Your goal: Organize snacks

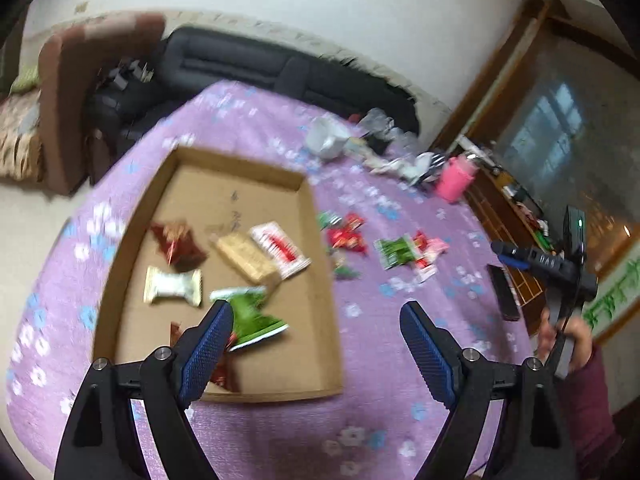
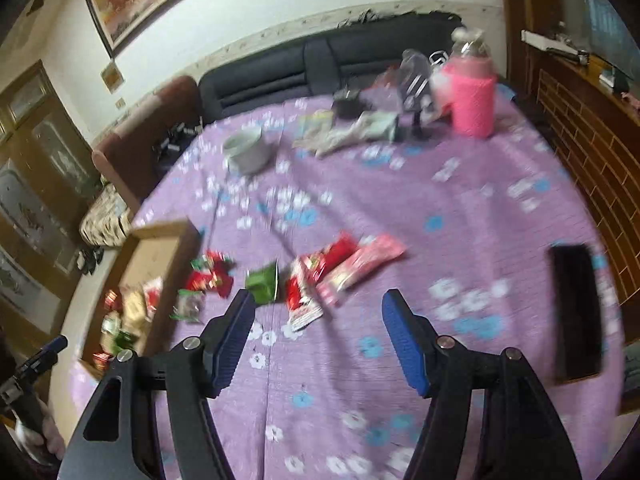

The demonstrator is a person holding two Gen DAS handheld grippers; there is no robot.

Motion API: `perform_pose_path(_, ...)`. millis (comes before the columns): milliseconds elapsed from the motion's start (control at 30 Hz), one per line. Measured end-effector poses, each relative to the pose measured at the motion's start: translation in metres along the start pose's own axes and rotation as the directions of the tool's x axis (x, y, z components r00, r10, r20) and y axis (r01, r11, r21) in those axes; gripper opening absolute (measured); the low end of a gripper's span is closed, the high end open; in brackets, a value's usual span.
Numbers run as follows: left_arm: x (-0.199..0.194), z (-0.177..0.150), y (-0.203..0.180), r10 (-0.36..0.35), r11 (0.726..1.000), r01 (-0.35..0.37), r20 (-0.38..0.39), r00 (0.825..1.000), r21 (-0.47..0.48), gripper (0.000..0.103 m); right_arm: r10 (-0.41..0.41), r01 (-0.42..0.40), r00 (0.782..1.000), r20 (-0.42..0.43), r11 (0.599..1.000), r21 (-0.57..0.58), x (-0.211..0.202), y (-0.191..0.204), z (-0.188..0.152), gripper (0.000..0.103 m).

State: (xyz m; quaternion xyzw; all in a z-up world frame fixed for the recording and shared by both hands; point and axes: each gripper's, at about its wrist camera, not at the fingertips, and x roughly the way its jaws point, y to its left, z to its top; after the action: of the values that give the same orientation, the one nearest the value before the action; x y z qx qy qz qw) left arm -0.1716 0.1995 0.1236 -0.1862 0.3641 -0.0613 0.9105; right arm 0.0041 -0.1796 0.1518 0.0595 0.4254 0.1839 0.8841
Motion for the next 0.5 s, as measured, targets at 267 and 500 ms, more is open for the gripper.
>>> perform_pose_path(267, -0.13, 0.056, -0.06, 0.068, 0.977, -0.12, 0.272, 0.96, 0.176, 0.088, -0.083, 0.084, 0.956, 0.281, 0.996, 0.007, -0.161, -0.034, 0.078, 0.066)
perform_pose_path(500, -0.245, 0.121, -0.089, 0.271, 0.927, -0.36, 0.473, 0.839, 0.108, 0.088, -0.298, 0.28, 0.84, 0.452, 0.954, 0.108, -0.292, -0.055, 0.13, 0.066)
